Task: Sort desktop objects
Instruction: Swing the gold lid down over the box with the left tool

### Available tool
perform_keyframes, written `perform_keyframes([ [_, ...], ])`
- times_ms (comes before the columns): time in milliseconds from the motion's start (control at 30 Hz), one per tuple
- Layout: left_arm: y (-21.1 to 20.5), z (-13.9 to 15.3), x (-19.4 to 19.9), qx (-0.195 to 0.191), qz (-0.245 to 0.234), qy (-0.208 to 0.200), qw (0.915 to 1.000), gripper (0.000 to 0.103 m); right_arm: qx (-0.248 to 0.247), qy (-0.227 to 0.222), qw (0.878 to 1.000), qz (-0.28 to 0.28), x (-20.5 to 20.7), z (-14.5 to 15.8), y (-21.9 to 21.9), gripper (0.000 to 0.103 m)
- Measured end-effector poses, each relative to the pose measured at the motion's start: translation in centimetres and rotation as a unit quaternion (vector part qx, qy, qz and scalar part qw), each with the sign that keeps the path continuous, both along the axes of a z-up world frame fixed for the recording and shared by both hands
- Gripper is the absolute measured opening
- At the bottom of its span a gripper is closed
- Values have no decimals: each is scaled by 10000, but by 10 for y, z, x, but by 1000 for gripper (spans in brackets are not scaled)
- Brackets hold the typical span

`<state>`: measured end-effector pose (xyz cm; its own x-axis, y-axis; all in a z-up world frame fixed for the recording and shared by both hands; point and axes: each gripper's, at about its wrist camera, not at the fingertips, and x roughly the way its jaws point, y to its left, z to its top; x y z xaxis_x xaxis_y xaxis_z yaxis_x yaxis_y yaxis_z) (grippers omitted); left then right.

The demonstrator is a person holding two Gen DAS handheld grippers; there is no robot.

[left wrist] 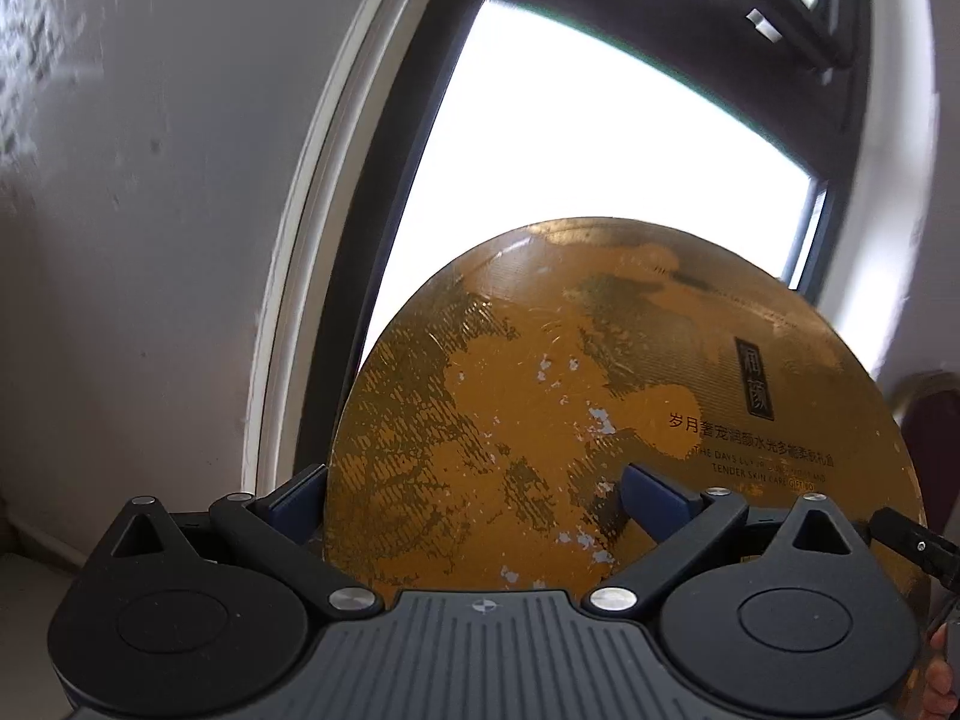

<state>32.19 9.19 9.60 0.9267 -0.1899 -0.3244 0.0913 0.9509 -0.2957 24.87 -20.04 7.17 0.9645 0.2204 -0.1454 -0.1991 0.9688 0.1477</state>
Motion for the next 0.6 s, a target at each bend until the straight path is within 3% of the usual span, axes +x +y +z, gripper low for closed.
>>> perform_keyframes([
  [267,-21,44,-106,-35,21,128,9999,101,-541,-265,9982,-28,-118,30,-8,100],
  [400,-36,46,-161,2,79,357,9993,101,-620,-180,9979,-27,-177,25,-23,100],
  [600,-63,23,-231,-7,180,890,9959,101,-670,17,9977,-53,-254,13,-42,99],
])
